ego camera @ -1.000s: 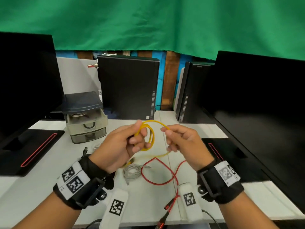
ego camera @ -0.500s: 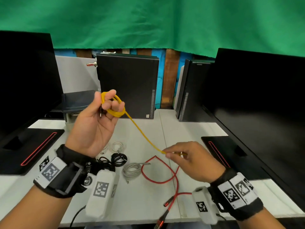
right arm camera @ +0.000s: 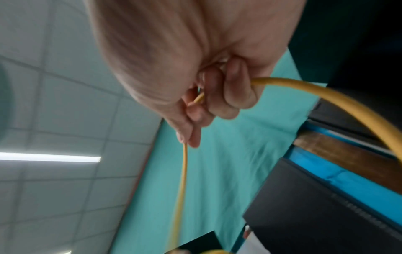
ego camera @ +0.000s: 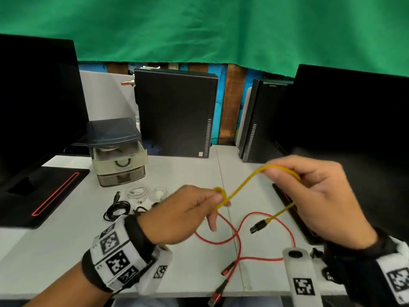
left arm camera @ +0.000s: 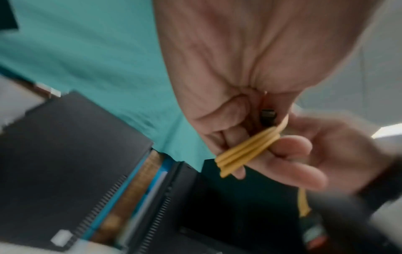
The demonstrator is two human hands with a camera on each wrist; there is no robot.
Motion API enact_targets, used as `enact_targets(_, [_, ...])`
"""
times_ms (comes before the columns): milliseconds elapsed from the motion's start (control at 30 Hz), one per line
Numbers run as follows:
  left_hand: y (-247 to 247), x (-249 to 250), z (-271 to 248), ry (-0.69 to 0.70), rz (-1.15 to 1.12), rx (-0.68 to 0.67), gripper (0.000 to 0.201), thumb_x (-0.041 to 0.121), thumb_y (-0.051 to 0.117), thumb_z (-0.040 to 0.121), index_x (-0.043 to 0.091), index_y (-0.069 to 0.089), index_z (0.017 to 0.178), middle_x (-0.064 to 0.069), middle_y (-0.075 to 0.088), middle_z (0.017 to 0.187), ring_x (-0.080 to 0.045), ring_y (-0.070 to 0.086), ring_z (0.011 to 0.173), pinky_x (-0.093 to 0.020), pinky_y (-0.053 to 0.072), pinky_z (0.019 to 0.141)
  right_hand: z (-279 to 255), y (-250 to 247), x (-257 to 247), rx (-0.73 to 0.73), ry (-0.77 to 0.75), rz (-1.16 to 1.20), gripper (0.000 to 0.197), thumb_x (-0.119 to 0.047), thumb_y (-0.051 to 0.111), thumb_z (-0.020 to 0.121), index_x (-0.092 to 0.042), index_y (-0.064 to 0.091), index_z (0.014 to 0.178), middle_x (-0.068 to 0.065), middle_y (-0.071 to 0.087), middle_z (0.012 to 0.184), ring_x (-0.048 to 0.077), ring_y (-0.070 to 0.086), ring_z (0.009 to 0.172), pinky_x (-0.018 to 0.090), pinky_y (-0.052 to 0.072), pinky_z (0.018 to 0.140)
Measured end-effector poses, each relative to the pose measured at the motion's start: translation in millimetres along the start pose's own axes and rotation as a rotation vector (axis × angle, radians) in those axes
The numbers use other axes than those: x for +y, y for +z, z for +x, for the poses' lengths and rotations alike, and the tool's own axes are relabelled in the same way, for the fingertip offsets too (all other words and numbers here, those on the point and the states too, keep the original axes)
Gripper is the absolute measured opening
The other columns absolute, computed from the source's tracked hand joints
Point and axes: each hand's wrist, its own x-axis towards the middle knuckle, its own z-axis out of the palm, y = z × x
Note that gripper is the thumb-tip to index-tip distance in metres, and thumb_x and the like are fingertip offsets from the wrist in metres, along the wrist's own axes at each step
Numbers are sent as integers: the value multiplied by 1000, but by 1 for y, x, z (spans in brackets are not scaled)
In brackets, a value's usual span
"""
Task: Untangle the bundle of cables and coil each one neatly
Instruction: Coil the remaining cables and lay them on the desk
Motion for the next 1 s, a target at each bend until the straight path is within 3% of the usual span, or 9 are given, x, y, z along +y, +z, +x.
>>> enact_targets(133, [-6,31,-8,97,-589,-152,52,31,41,104,-13,65,94,10,59,62,-15,68,74,-28,45,100,10,6,52,138,164,61,15,-10,67,91,-21,77,93,-15,76,83,-1,67,74,11,48,68])
enact_targets(300, [-30,41,-6,159,-982,314,45,31,41,101,1,71,114,3,49,64,-14,59,61,-31,52,97,-7,58,66,-250,314,21,19,-17,60,98,-25,77,104,-28,65,67,-4,55,60,10,41,61])
enact_targets(400, [-40,24,0,133,-861,487,44,29,39,103,-8,61,114,3,58,69,-15,63,76,-35,49,99,-23,87,45,-517,221,-18,23,-23,54,103,-22,73,116,-15,57,60,4,49,56,15,39,60])
enact_targets(500, [-39,1,3,85,-251,590,37,30,40,101,8,63,82,-1,72,79,-9,67,106,-36,40,107,-28,87,20,-622,70,-98,22,-27,50,103,-23,66,117,-8,56,67,15,56,63,26,48,67])
enact_targets(567, [-34,-6,3,45,58,514,42,33,40,104,24,65,71,7,74,88,2,61,116,-28,42,103,-27,77,4,-579,24,-68,21,-28,49,104,-22,67,111,-11,57,69,15,56,64,28,48,66])
enact_targets(667, [-24,-5,0,-26,120,290,40,38,37,103,24,71,87,17,67,72,6,63,84,-18,42,79,-18,56,-3,-357,-59,-66,21,-29,51,104,-21,70,105,-1,65,75,11,61,70,35,49,65])
enact_targets(733, [-14,1,-1,-31,89,222,38,41,33,103,37,68,90,7,61,64,-3,57,65,-17,42,71,-10,43,7,-167,-121,-121,18,-27,54,102,-22,71,103,-5,69,81,8,65,76,26,50,66])
enact_targets(833, [-3,10,-3,-40,-73,101,47,51,28,105,28,67,90,-7,54,67,-6,53,60,-19,46,71,-2,35,34,17,-208,-280,18,-27,55,101,-18,70,104,-24,60,81,3,60,71,13,44,66])
enact_targets(1000, [3,24,-5,-7,-481,-51,38,40,41,101,21,63,77,-11,44,62,-9,47,55,-16,44,71,-3,47,70,16,-253,-479,19,-21,56,98,-16,73,105,-5,63,94,16,58,87,37,49,73])
